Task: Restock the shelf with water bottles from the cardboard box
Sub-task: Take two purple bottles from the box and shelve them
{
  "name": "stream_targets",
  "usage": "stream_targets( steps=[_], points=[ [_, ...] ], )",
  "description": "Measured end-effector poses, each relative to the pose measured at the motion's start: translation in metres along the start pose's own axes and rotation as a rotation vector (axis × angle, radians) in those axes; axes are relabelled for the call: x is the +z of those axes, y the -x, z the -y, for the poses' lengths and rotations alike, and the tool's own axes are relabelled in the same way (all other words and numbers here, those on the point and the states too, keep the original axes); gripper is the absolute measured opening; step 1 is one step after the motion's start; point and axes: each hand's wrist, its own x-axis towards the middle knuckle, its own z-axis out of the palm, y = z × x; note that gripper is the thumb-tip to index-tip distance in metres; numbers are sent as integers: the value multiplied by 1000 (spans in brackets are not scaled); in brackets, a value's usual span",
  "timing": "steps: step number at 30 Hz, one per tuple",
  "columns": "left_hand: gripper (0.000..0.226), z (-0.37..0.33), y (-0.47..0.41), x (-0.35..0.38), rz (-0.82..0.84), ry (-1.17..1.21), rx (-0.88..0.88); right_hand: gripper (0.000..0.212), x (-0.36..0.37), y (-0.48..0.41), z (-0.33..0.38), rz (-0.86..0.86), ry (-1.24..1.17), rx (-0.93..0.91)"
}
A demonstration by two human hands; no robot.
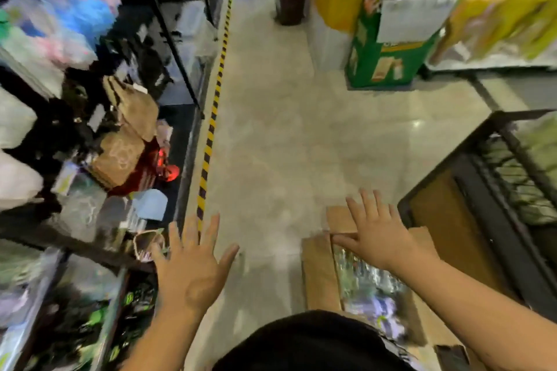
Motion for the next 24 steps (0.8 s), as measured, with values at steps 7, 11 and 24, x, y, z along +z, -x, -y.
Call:
stream_targets(
  steps=[7,11,24],
  points=[
    [77,-133,-31,8,18,-182,389,107,65,66,-111,43,-197,352],
    [74,-191,-46,14,69,-288,626,95,110,112,-129,76,-375,563],
    [73,-375,-79,36,168,-510,1446,90,167,183,-82,165,-548,1210]
  ],
)
